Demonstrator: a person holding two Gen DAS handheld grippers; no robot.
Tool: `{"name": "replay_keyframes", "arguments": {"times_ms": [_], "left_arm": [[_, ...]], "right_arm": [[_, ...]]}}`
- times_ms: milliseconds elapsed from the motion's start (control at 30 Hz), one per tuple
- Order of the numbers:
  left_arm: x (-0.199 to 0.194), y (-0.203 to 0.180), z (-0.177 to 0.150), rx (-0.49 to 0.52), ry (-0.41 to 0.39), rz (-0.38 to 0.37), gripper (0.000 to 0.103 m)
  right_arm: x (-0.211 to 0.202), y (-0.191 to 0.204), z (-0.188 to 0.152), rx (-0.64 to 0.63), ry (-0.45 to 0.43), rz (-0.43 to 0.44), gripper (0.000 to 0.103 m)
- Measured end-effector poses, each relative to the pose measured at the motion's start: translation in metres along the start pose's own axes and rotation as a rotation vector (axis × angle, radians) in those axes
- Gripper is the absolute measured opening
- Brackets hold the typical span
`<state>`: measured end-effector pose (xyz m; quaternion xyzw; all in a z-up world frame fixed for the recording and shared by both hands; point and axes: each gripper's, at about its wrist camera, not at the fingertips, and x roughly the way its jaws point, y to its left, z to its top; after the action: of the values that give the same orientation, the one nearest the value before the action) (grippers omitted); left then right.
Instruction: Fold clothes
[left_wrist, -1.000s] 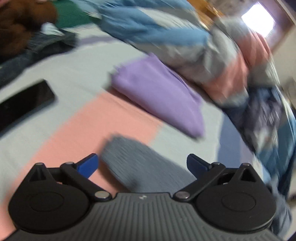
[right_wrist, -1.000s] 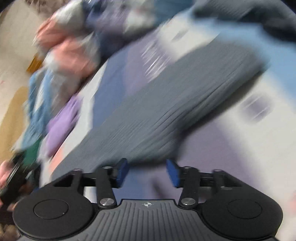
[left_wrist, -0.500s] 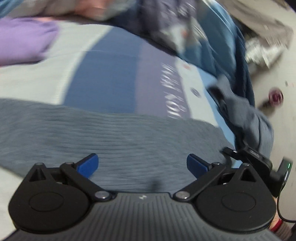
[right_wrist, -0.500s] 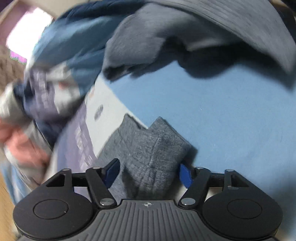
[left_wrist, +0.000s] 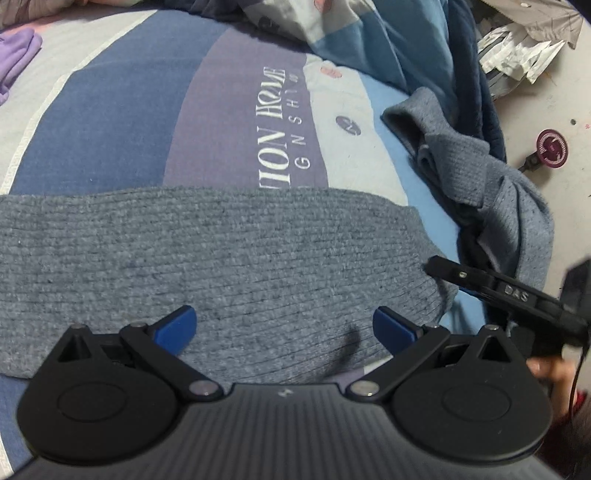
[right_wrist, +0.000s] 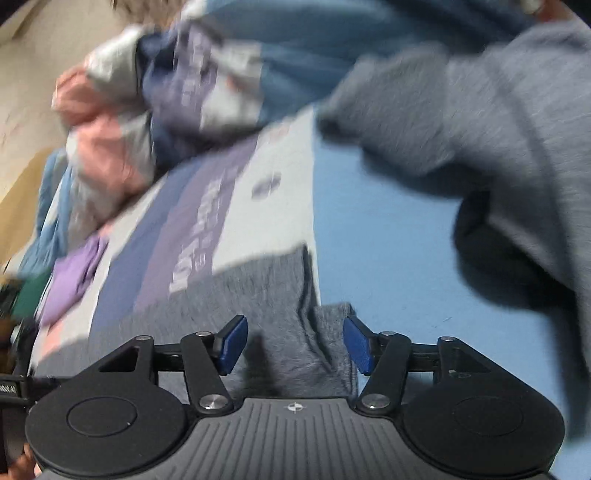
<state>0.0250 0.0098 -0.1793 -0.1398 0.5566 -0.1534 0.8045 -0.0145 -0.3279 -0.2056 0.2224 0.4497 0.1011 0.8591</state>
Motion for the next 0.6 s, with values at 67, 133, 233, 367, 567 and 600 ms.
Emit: {"name": "replay_keyframes", "arguments": {"times_ms": [67, 133, 233, 367, 567, 600], "left_arm": [[0.002, -0.002, 0.001, 0.0, 0.012, 0.011, 0.103], [0.005, -0.004, 0.001, -0.007, 0.02, 0.021, 0.103], [0.009, -0.006, 0.001, -0.019, 0.029, 0.034, 0.103], [0.013, -0.011, -0.002, -0.026, 0.042, 0.056, 0.103], [0.012, -0.017, 0.0, -0.02, 0.058, 0.086, 0.103], [0.011, -0.017, 0.001, -0.022, 0.061, 0.085, 0.103]], "right_arm": [[0.004, -0.012, 0.006, 0.002, 0.05, 0.088, 0.037], [0.003, -0.017, 0.011, -0.025, 0.084, 0.131, 0.018], [-0.006, -0.019, 0.012, -0.071, 0.107, 0.172, 0.022], [0.007, -0.025, 0.015, -0.02, 0.146, 0.188, 0.034], [0.015, -0.022, 0.015, 0.005, 0.166, 0.282, 0.01], [0.007, -0.023, 0.013, 0.011, 0.148, 0.298, 0.01]]}}
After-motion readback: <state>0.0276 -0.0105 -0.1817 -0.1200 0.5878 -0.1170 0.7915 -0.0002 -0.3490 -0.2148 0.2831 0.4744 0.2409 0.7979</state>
